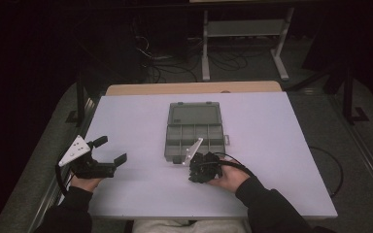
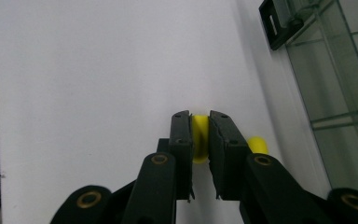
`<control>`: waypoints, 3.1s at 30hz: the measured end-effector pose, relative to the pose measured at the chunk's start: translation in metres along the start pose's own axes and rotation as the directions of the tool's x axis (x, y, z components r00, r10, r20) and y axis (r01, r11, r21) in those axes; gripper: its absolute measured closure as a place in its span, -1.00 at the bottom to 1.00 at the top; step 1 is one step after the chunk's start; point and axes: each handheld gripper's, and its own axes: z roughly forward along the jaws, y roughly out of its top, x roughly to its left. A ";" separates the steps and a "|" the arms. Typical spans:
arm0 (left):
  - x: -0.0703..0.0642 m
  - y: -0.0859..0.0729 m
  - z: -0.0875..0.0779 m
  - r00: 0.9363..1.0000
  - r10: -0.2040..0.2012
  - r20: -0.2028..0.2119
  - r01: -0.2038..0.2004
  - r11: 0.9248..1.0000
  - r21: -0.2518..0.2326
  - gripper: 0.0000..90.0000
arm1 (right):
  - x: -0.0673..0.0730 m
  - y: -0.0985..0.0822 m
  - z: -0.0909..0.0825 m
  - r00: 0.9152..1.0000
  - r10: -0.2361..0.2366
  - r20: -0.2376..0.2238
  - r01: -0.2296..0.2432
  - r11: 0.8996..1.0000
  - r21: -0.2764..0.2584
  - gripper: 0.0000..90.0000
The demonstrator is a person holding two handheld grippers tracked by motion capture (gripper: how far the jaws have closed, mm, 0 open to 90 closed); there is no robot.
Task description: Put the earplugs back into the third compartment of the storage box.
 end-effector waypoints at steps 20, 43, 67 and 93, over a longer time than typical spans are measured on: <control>-0.001 0.000 0.001 1.000 -0.001 0.002 0.001 1.000 0.006 -1.00 | -0.028 0.019 -0.068 1.000 0.012 -0.013 -0.014 0.991 -0.131 0.75; -0.001 -0.001 0.002 1.000 -0.006 0.009 0.006 1.000 0.014 -1.00 | -0.073 0.031 -0.089 0.999 0.034 0.039 -0.029 0.993 -0.117 0.74; 0.000 0.000 0.001 1.000 -0.006 0.012 0.005 1.000 0.006 -1.00 | -0.127 0.035 -0.059 0.987 0.137 0.081 -0.134 0.990 -0.039 0.74; -0.001 -0.001 0.001 1.000 -0.008 0.022 0.008 1.000 0.006 -1.00 | -0.136 0.032 -0.037 0.984 0.150 0.098 -0.153 0.988 0.025 0.19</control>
